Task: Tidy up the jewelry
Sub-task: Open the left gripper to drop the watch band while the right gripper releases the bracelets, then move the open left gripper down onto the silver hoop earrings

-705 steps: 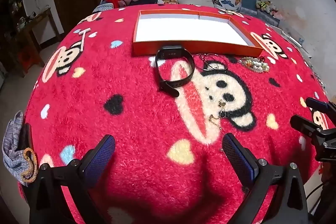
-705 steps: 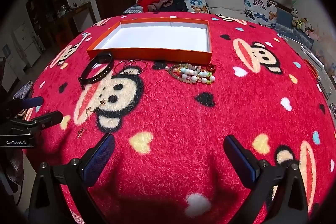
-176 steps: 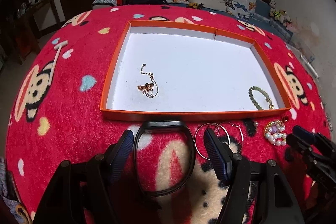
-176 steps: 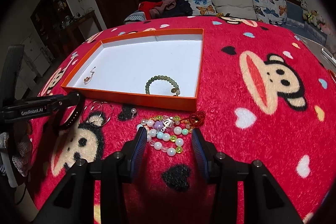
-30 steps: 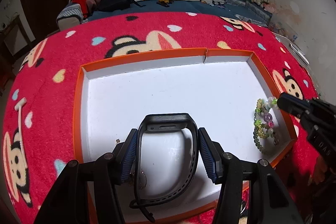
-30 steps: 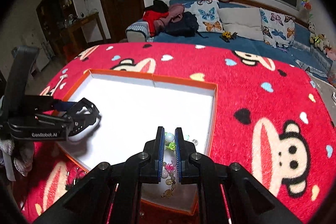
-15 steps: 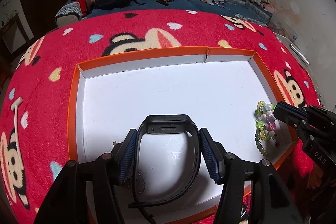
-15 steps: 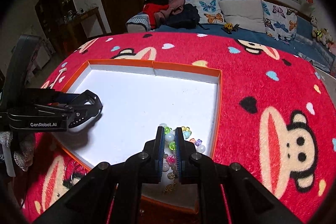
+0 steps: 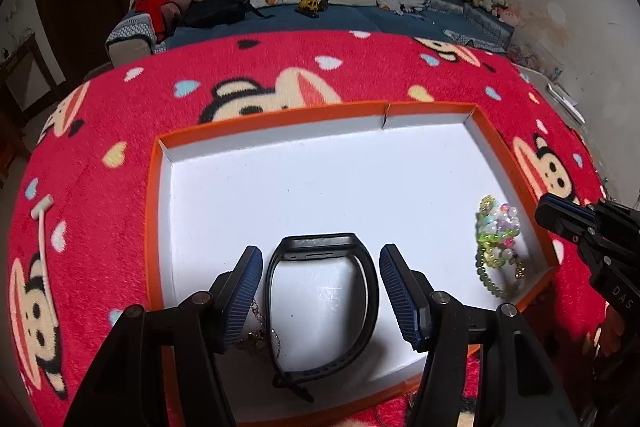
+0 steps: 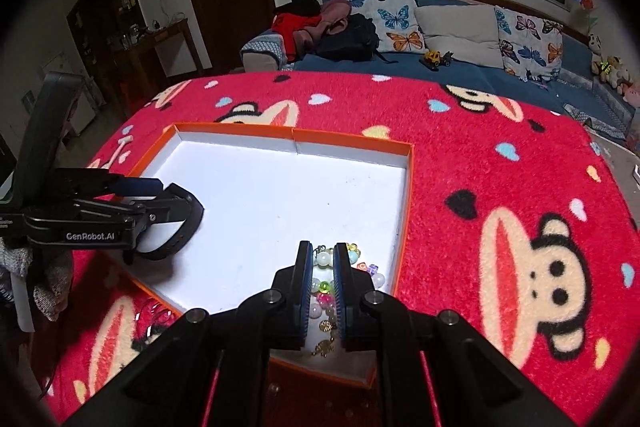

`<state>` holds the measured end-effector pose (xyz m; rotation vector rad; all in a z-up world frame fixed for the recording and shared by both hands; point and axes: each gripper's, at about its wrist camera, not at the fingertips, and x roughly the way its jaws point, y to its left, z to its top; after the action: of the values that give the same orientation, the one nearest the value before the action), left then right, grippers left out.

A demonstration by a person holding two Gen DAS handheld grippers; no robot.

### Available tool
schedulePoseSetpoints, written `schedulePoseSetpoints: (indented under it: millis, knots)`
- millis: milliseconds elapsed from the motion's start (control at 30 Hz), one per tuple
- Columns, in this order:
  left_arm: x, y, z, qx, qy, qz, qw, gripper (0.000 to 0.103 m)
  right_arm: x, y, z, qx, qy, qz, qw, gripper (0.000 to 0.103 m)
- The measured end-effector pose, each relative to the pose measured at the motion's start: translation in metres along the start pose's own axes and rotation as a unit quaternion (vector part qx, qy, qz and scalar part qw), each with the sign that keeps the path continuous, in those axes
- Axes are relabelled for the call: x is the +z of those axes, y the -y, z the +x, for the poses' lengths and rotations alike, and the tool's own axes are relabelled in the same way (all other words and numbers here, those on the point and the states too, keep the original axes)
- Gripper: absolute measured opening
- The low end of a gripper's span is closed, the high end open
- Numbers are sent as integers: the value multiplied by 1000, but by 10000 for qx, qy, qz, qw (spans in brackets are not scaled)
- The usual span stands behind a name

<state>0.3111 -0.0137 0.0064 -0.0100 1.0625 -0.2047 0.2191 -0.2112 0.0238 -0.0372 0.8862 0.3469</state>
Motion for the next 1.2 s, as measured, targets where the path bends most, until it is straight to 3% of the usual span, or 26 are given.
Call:
schedulePoseSetpoints:
  millis: [233,567,867,1200]
  knots:
    - [-11,5,-36,-52,244,39,9997,65,-7,-1,-25,-30,101,-49,9999,13]
    - [-65,18,-75,-292,271,120,9991,65,-41,-12,-38,85,-128,-178,9997,13]
    - [-117,27,-76,-356,78,194,9991,65,-74,-20,-20,159,-553,-281,9979,13]
    - [-130,50,-59,-425,-27,328,9986,65,-80,-20,-20,244,-533,-212,9981,25]
